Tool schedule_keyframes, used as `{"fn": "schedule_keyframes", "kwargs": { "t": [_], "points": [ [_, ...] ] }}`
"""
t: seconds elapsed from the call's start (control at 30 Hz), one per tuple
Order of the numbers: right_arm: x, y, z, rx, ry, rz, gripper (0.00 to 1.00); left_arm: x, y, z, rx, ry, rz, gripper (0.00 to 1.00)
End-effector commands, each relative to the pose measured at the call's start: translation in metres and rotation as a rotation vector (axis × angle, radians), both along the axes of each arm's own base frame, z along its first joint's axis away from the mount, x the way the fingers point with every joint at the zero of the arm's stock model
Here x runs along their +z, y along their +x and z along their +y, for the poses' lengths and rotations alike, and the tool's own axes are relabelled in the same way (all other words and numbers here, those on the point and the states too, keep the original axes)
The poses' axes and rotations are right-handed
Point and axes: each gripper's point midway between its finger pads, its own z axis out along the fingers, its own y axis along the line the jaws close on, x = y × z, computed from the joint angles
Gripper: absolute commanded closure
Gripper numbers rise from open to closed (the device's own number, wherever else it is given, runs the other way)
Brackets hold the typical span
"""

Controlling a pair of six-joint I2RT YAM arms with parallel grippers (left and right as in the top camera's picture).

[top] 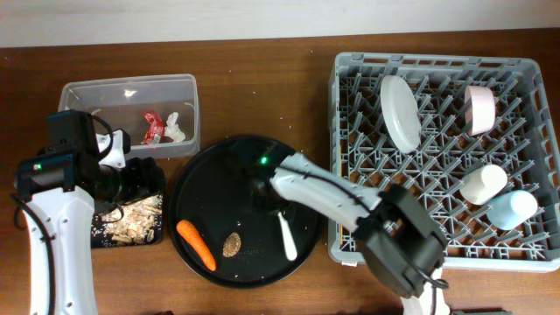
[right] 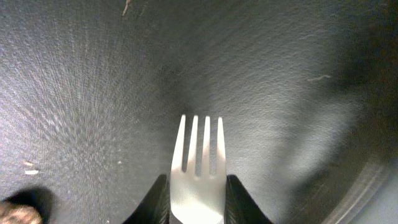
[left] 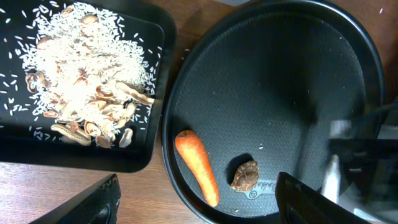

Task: Sort waste into correct bins and load items into the dishwasher rack
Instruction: 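Place the fork into the rack's left side and release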

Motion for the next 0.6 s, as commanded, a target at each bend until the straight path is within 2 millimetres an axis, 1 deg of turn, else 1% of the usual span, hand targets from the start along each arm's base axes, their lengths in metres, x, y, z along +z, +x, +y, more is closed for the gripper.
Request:
{"fn": "schedule_keyframes", "kwargs": {
  "t": [0.0,0.07,0.1,0.13,0.2,0.27,0.33,0.37,0.43,0.5,0.57],
  "points": [
    [0.091,0.041,-0.027,-0.090,0.048,-0.211,0.91,-0.002,0.000,-0.001,0.003,-0.013,0.006,0.21],
    [0.116,0.049,-0.051,-0.137,0.040,-0.262,0.90,-0.002,0.000,-0.001,0.003,-0.013,0.006,0.21],
    [0.129,0.053,-0.073,-0.182,0.024,-0.285,0.90,-0.002,0.000,-0.001,0.003,-0.013,0.006,0.21],
    [0.136,0.055,-0.097,-0.233,0.004,-0.285,0.90,-0.002,0.000,-0.001,0.003,-0.013,0.006,0.21],
    [0.135,0.058,-0.124,-0.295,-0.026,-0.257,0.90,-0.002,0.000,-0.001,0.003,-0.013,0.006,0.21],
    [0.128,0.058,-0.141,-0.316,-0.051,-0.228,0.90,-0.002,0.000,-0.001,0.003,-0.013,0.006,0.21],
    [0.114,0.055,-0.159,-0.355,-0.081,-0.192,0.90,-0.002,0.000,-0.001,0.003,-0.013,0.007,0.21],
    [0.103,0.053,-0.168,-0.372,-0.094,-0.173,0.90,-0.002,0.000,-0.001,0.003,-0.013,0.007,0.21],
    [0.089,0.052,-0.173,-0.385,-0.103,-0.160,0.90,-0.002,0.000,-0.001,0.003,-0.013,0.006,0.21],
    [0.075,0.051,-0.174,-0.377,-0.104,-0.159,0.89,-0.002,0.000,-0.001,0.003,-0.013,0.006,0.21],
    [0.067,0.051,-0.172,-0.374,-0.101,-0.160,0.89,-0.002,0.000,-0.001,0.003,-0.013,0.007,0.21]
  ]
}}
